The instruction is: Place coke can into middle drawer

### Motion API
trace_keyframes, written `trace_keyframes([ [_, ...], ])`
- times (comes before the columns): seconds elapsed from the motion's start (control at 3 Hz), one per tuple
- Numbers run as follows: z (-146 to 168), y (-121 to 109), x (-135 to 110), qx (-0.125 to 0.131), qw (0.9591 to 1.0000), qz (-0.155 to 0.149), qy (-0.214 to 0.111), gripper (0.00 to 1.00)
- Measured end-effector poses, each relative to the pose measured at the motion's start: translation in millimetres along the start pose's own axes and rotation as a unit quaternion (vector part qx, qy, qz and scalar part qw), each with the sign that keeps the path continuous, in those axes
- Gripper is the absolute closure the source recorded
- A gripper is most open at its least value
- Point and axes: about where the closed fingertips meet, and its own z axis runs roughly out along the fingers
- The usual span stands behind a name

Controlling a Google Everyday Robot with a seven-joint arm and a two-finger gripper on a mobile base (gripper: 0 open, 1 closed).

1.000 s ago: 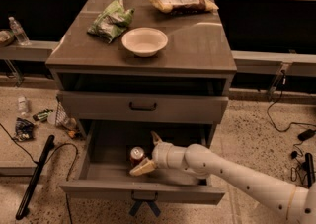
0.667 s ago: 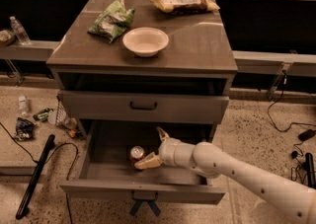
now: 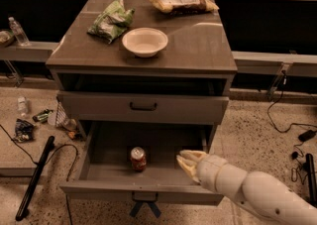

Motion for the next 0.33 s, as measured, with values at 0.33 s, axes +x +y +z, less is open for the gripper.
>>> trace_keyframes([
  [0.33,0.6,-4.6,2.0,0.003,1.0,0.001,-0.002,0.54],
])
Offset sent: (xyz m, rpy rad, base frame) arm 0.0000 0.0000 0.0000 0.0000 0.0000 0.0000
